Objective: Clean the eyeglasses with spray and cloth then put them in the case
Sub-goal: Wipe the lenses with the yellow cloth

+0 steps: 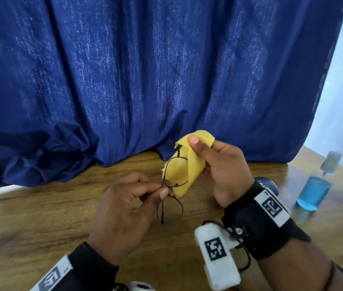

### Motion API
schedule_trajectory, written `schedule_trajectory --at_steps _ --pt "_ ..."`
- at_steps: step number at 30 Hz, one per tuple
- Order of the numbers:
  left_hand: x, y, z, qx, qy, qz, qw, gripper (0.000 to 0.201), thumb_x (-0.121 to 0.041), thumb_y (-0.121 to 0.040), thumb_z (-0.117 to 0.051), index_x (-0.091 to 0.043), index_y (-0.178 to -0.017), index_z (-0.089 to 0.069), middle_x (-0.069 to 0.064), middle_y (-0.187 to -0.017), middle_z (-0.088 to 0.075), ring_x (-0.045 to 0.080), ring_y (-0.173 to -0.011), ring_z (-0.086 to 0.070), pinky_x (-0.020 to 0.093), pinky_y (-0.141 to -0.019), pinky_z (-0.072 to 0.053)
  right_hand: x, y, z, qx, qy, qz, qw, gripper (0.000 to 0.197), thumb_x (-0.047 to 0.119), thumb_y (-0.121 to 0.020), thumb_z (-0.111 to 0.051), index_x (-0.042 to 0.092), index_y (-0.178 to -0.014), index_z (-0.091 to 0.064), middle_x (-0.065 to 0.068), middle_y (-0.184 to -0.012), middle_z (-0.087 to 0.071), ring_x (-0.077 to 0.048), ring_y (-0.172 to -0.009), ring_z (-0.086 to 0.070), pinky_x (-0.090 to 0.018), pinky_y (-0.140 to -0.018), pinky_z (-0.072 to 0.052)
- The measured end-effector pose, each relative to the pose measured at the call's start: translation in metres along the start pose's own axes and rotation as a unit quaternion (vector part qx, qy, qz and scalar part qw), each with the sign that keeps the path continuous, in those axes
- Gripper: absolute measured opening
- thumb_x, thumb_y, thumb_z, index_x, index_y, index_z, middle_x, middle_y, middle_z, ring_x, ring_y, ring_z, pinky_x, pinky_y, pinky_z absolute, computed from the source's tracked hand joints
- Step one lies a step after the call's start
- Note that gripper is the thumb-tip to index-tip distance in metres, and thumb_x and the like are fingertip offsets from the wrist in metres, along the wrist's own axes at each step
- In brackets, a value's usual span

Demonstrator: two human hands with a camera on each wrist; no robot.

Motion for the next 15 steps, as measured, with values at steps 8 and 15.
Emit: schedule_trajectory --at_steps 8,15 --pt "0.002 0.000 0.003 -0.035 0.016 0.015 0.999 0.009 -0.024 -0.085 -0.078 -0.031 -0.086 -0.083 -0.012 -0.079 -0.070 0.012 -0.081 -0.066 0.009 -0.065 -0.046 -0.011 0.018 -0.022 0.128 0.086 0.023 0.988 0.024 0.023 -0.091 -0.074 -0.001 -0.091 -0.077 -0.024 -0.095 -0.078 -0.036 -0.093 -0.076 -0.043 -0.089 -0.062" --pt "0.002 0.000 0.003 -0.029 -0.003 0.002 1.000 0.014 -0.017 -0.087 -0.077 -0.029 -0.081 -0.082 -0.012 -0.075 -0.064 0.010 -0.077 -0.064 0.008 -0.062 -0.042 -0.009 0.023 -0.025 0.159 0.118 0.011 0.980 0.028 0.012 -0.081 -0.081 -0.008 -0.099 -0.072 -0.027 -0.084 -0.076 -0.025 -0.068 -0.073 -0.029 -0.067 -0.062"
Point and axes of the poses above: each hand's wrist, its own y-axis away from the middle knuckle, its own z-axis out of the back of the hand, x = y × z, the point moved 3 cm from there along -y, towards the middle knuckle
